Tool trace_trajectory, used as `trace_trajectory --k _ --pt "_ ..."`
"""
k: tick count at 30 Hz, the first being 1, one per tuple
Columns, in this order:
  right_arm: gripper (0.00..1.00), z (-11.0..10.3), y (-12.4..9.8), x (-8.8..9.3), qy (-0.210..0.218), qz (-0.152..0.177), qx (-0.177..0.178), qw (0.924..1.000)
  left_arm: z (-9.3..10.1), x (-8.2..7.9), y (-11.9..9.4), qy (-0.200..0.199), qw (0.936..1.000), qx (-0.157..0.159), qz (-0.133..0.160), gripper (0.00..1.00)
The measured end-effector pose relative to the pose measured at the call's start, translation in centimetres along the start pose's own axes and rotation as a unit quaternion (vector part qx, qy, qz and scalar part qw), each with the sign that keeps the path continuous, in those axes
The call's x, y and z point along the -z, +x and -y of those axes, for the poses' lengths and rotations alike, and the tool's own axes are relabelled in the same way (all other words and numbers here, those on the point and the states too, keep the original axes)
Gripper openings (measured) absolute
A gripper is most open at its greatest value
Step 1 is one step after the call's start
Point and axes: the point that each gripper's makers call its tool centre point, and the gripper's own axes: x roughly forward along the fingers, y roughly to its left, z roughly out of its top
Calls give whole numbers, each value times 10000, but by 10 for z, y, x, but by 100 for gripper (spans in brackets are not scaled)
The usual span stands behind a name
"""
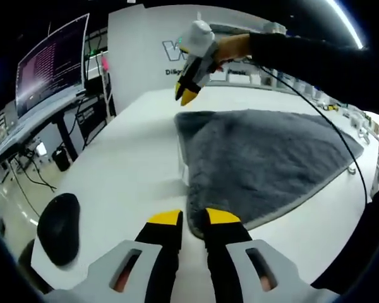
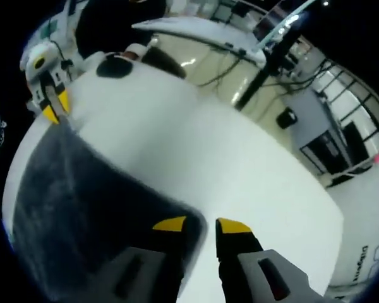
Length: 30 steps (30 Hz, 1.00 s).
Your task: Open the folded towel by lifting each exposed corner and separating the folded layers until the towel lies flat within the target outline without major curled edges
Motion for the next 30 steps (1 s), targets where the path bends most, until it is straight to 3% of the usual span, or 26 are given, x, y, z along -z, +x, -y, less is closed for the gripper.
trace_trajectory --k 15,20,30 --pt "5 -2 31 13 -6 -275 -372 9989 0 1 1 -25 10000 80 -8 10" --pt "0 3 33 10 -75 -248 -263 9993 3 1 1 -69 9998 160 21 7" --pt "0 17 39 6 -273 -262 140 9992 4 1 1 -74 9998 204 36 4"
